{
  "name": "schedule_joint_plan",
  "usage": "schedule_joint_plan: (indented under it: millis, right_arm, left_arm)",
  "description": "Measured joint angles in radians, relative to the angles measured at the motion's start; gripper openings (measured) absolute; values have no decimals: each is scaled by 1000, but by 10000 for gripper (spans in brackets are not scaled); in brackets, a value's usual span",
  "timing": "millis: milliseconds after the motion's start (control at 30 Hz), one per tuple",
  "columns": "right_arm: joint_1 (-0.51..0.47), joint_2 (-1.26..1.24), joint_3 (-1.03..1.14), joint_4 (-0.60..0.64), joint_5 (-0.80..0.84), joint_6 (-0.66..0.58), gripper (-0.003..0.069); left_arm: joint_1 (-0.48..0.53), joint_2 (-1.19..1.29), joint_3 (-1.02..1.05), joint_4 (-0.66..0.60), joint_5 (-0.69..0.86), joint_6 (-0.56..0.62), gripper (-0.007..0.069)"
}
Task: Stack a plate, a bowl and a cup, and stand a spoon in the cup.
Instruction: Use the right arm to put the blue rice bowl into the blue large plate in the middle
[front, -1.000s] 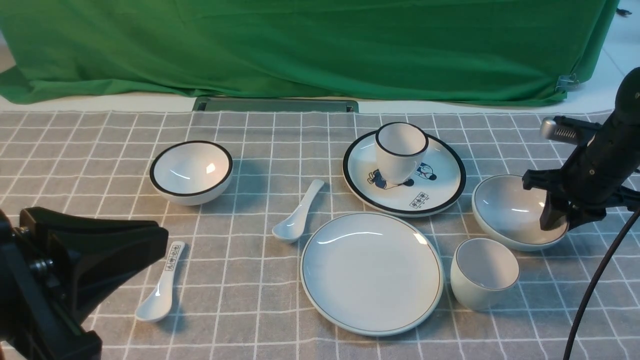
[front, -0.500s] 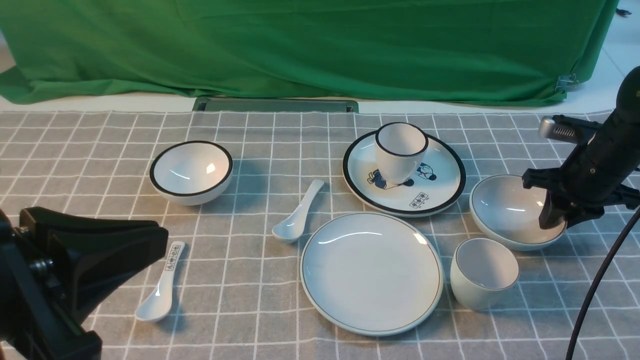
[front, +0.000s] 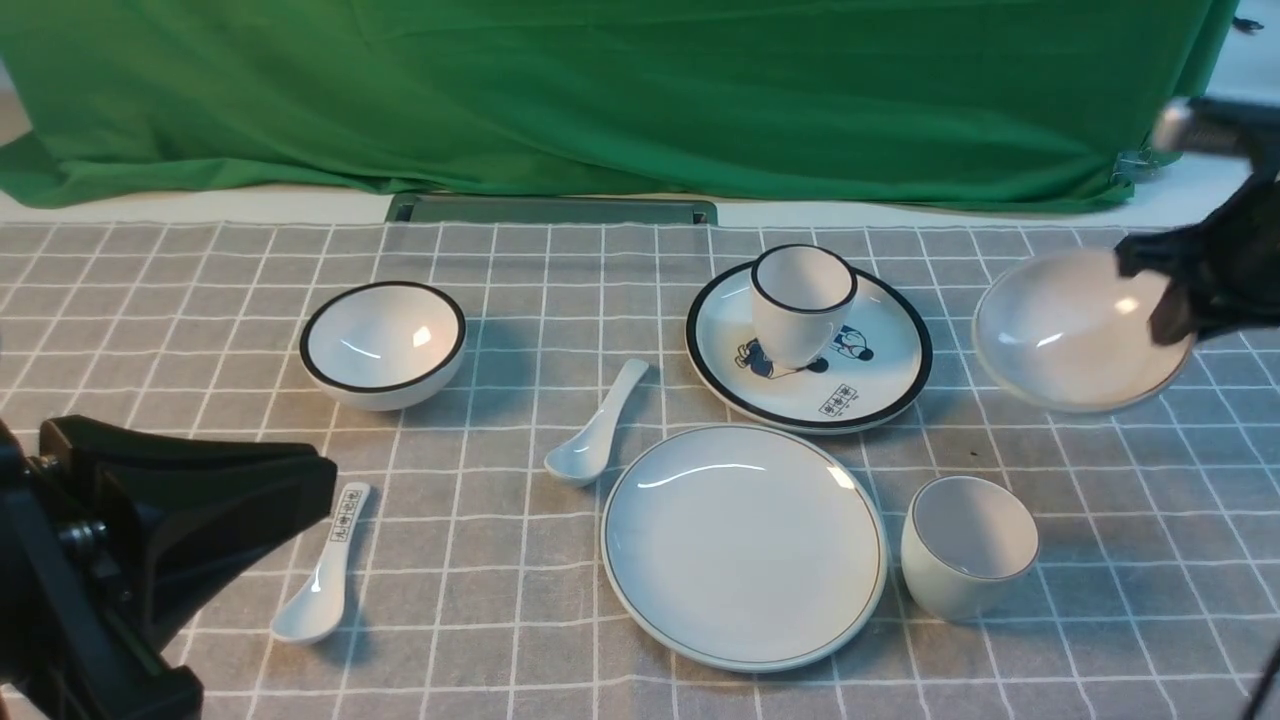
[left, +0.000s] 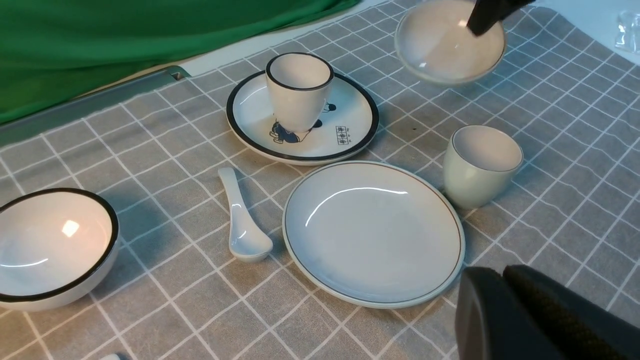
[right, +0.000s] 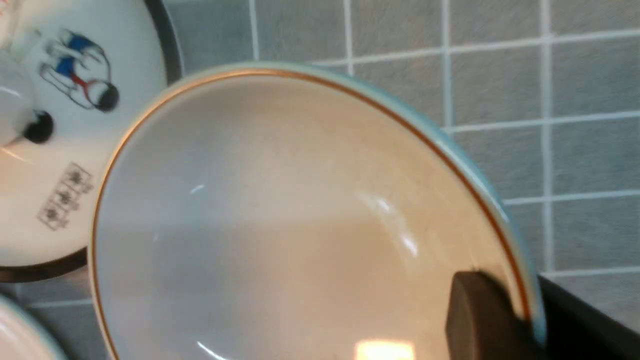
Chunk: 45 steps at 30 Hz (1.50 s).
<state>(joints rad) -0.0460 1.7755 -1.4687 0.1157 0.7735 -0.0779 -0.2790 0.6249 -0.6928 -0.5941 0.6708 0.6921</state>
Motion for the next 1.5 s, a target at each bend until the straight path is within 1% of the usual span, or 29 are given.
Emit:
schedule_joint_plan:
  millis: [133,200,267,400,433,467,500,567,600,633,700,933,1333,1400,1433,1467,1500]
  right_arm:
    - [2,-108,0,-1,60,-11,82]
    - [27,-149,0,-3,99,-10,82]
    - [81,-179,0,-5,137,-7,82]
    - [284,-195,0,1,193,-5,82]
    - [340,-187,0,3,194,0,82]
    - [374,-181,0,7,191,3,82]
    - [435,-164,0,11,185,8,82]
    - [517,-118,0,22,159,16,82]
    - [523,-113,0,22,156,17,82]
    - [551,-75,0,25,140,26,82]
    - [568,-13,0,26,128,38,82]
    - [568,144,6,48,78,37,82]
    - [568,195,6,55,31,36,89]
    - [568,197,6,56,-1,36,127]
    - [568,198,6,54,-1,36,132]
    - [568,201,6,49,-30,34,177]
    - [568,202,6,47,-37,33,199]
  left_arm:
    - [0,0,0,0,0,2,17]
    - [0,0,0,0,0,2,17]
    - [0,0,0,0,0,5,17]
    - [0,0,0,0,0,5,17]
    - [0,0,0,0,0,5,17]
    - [0,0,0,0,0,5,17]
    - [0,0,0,0,0,5,17]
    - [0,0,0,0,0,5,17]
    - [0,0,0,0,0,5,17]
    - [0,0,0,-1,0,5,17]
    - [0,0,0,-4,2,5,17]
    - [0,0,0,-5,13,5,17]
    - [0,0,0,-5,19,5,17]
    - [0,0,0,-6,19,5,17]
    - [0,0,0,-6,19,5,17]
    - [0,0,0,-7,19,5,17]
    - [0,0,0,-7,19,5,17]
